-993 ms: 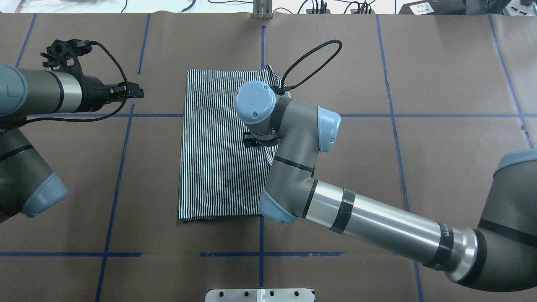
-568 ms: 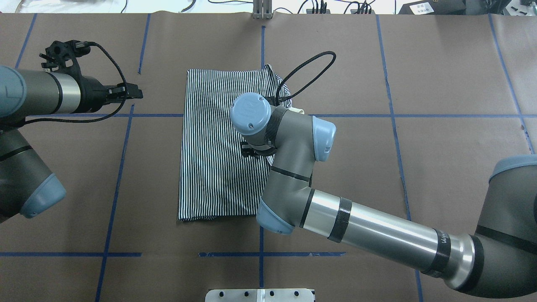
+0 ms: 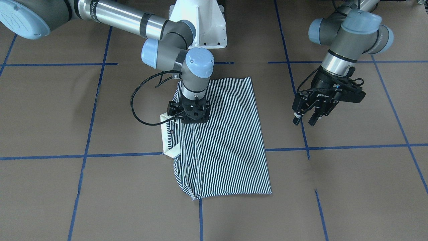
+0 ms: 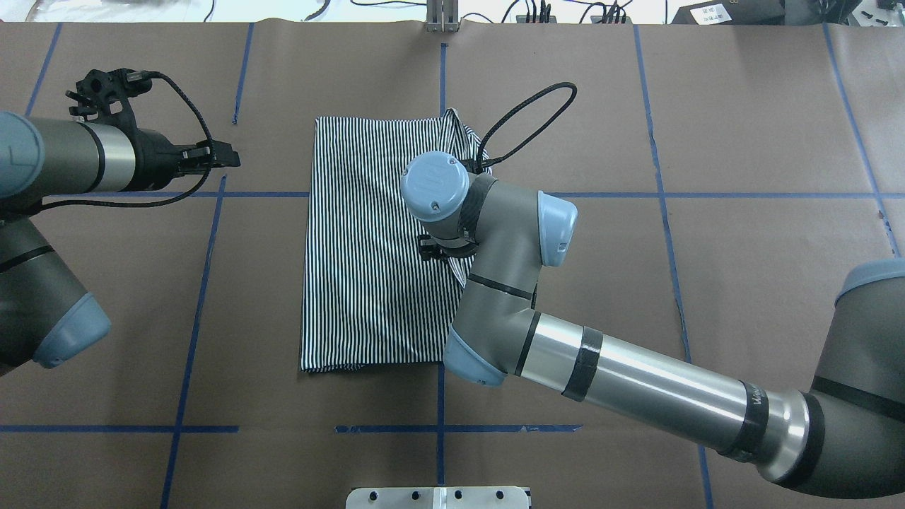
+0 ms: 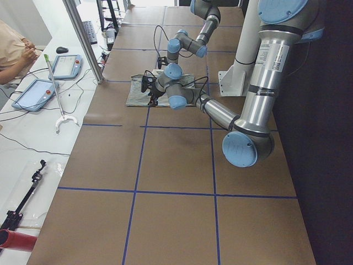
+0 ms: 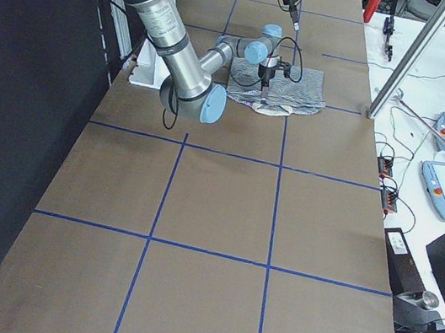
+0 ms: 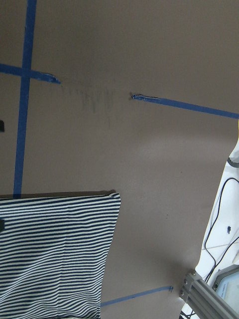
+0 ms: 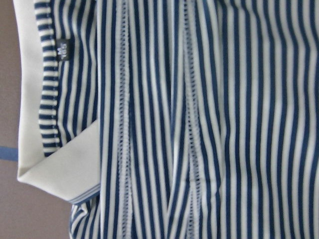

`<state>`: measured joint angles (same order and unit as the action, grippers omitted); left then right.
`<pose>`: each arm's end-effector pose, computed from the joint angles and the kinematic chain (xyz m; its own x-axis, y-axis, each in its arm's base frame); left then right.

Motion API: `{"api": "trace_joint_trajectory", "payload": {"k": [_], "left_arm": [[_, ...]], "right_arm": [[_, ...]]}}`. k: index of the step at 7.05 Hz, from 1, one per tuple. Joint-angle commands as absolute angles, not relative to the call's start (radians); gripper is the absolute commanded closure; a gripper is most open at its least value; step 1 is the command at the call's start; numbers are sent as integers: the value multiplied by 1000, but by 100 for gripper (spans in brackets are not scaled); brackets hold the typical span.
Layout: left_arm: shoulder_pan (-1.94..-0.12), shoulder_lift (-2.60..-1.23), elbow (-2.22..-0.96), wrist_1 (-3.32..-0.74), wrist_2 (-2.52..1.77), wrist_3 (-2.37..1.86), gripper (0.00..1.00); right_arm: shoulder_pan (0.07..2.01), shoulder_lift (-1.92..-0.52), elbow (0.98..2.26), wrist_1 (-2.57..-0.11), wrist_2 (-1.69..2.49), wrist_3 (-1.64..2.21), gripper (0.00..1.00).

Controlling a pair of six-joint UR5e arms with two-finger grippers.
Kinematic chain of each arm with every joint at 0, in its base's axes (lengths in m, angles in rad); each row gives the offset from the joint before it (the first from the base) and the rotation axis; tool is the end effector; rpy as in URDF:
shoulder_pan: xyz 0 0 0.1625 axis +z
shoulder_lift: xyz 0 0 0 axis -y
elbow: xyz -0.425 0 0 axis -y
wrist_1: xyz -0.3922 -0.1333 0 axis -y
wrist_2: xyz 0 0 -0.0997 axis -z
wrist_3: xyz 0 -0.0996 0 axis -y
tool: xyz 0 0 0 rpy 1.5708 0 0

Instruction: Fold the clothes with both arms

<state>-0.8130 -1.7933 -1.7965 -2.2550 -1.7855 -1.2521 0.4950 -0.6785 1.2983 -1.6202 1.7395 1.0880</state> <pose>0.3156 -0.4966 0.3581 0.4579 -0.0385 -0.8882 0.4566 0.8674 0.1978 -0.6372 -0.4765 0.2302 0.8364 -0.0686 0.5439 -0.0002 0.9921 0.1255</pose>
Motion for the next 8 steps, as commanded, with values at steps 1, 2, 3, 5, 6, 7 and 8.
{"api": "trace_joint_trajectory", "payload": {"k": [1,2,3,5,6,7,8], "left_arm": [[-813,-1793,-1795,-2255,-1786,-1253,34],[-811,-1793,-1786,-2263,-1784,-1255,34],[-811,-1793,-1784,-2264,-1784,-1255,34],[-811,-1793,-1782,-2266,-1784,-1255,34],[-811,-1793,-1782,-2266,-1784,-1253,34],[-811,-1793,-1787,-2266,-1784,-1253,34],[-813,-1793,-1789,-2266,-1786,-1253,34]], "right_arm": [[532,-712,1321,-1620,1756,1045,0],[564,-773,1383,-1620,1793,1029,0],[586,-861,1476,-1621,1795,958,0],[612,-931,1509,-1621,1795,908,0],[617,-930,1505,-1621,1790,882,0],[627,-896,1497,-1621,1789,885,0],[632,-808,1424,-1609,1787,912,0]]}}
